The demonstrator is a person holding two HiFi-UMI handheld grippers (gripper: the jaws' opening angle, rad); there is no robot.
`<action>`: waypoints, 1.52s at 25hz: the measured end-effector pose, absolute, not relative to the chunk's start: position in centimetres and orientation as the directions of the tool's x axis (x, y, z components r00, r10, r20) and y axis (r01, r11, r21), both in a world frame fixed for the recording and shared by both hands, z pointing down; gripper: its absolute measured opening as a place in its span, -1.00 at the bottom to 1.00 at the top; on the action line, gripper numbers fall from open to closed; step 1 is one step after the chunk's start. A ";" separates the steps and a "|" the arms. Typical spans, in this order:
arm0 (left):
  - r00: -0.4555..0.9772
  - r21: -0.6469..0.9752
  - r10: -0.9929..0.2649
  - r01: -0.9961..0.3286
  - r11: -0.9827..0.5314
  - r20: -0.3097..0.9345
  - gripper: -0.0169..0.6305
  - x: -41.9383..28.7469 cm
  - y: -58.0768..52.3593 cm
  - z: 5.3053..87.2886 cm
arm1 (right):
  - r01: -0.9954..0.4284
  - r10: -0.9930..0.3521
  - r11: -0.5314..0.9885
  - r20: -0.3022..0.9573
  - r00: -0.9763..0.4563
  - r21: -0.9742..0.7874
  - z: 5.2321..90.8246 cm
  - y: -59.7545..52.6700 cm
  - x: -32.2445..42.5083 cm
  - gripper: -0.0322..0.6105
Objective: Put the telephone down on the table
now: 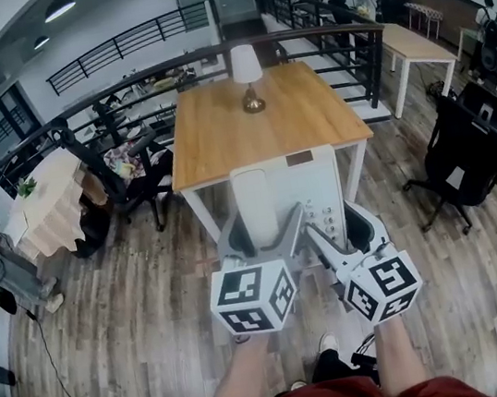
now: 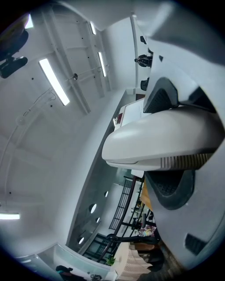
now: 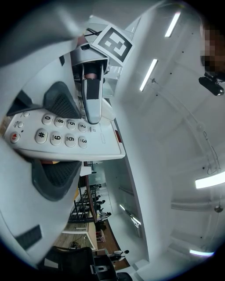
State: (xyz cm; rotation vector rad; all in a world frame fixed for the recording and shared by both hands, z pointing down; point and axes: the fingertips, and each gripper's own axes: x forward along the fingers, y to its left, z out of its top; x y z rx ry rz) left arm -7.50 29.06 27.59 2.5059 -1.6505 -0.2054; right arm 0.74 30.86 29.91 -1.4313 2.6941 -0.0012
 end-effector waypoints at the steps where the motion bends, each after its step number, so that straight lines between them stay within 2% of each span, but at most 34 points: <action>1: 0.394 0.186 -0.918 -0.900 -0.394 -0.039 0.28 -6.9 28.0 27.6 | -0.829 -0.829 0.558 -0.079 -0.554 -0.045 30.0 29.8 1.3 0.03; 22: 0.425 0.165 -0.905 -0.892 -0.421 -0.010 0.28 4.3 10.8 27.6 | -0.847 -0.850 0.526 -0.085 -0.519 -0.084 30.1 13.0 12.5 0.03; 38: 0.408 0.197 -0.913 -0.894 -0.402 -0.015 0.28 1.9 0.6 28.4 | -0.837 -0.838 0.545 -0.066 -0.542 -0.053 30.6 2.6 10.0 0.03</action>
